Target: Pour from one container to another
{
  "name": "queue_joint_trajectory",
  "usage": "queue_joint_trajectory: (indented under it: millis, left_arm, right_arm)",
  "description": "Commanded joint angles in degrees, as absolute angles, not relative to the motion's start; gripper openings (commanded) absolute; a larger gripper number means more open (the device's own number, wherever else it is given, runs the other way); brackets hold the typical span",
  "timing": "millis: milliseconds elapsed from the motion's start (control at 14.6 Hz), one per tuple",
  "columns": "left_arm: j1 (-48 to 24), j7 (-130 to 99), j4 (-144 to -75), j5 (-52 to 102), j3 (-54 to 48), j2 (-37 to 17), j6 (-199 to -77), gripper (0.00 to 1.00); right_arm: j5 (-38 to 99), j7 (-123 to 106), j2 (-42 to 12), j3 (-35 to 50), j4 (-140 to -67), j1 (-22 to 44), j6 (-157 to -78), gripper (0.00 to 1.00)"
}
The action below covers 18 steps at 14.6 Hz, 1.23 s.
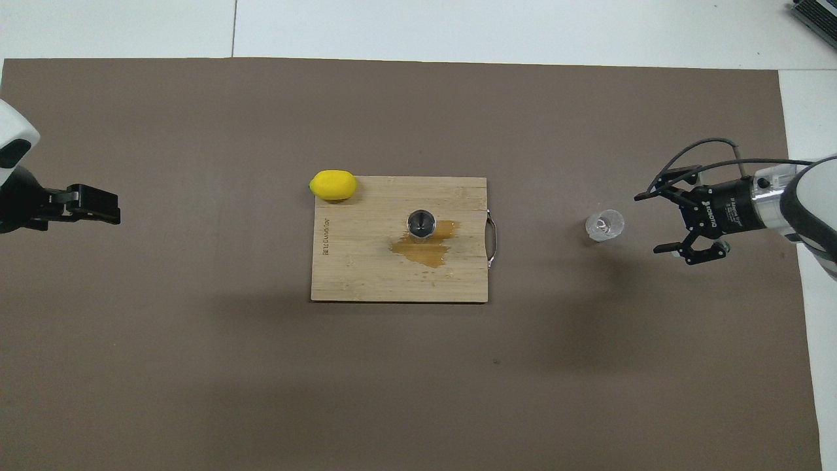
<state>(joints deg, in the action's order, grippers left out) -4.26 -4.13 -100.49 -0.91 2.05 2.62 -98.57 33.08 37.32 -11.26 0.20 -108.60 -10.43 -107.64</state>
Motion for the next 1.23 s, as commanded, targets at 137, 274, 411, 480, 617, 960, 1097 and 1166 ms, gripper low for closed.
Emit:
queue_joint_trajectory:
  millis: [137, 274, 411, 480, 617, 960, 1097, 1166]
  left_arm:
    - [-5.4, -5.0, -100.3, -1.3, 2.6, 4.0, -97.3, 1.00]
    - [-5.4, -5.0, -100.3, -1.3, 2.6, 4.2, -97.3, 1.00]
    - [-5.3, -5.0, -100.2, -1.3, 2.6, 4.3, -97.3, 1.00]
    - [-5.3, -5.0, -100.2, -1.3, 2.6, 4.5, -97.1, 1.00]
    - [-5.3, -5.0, -100.2, -1.3, 2.6, 5.0, -96.6, 1.00]
    - [-5.3, -5.0, -100.2, -1.3, 2.6, 5.7, -95.8, 1.00]
    - [-5.3, -4.6, -100.3, -1.3, 2.7, 5.7, -96.1, 1.00]
    - [-5.3, -4.6, -100.2, -1.3, 2.7, 5.7, -96.2, 1.00]
  right_arm:
    - [18.4, 35.7, -7.4, 0.4, -106.3, -6.2, -109.5, 1.00]
    - [11.1, 29.2, -5.7, 0.4, -105.6, -4.2, -109.5, 1.00]
    - [5.0, 26.7, -3.8, 0.5, -105.6, -3.5, -109.2, 1.00]
    - [2.7, 25.8, -2.7, 0.4, -105.6, -2.8, -109.1, 1.00]
    - [-1.6, 22.8, -0.4, 0.7, -105.4, -2.0, -108.0, 1.00]
    - [-3.2, 14.1, 3.3, 0.3, -96.6, -1.1, -94.5, 1.00]
    - [-6.0, 10.6, 2.1, -2.1, -91.7, 1.7, -88.4, 1.00]
    - [-5.6, 10.5, 2.1, -6.1, -91.3, 5.0, -87.8, 1.00]
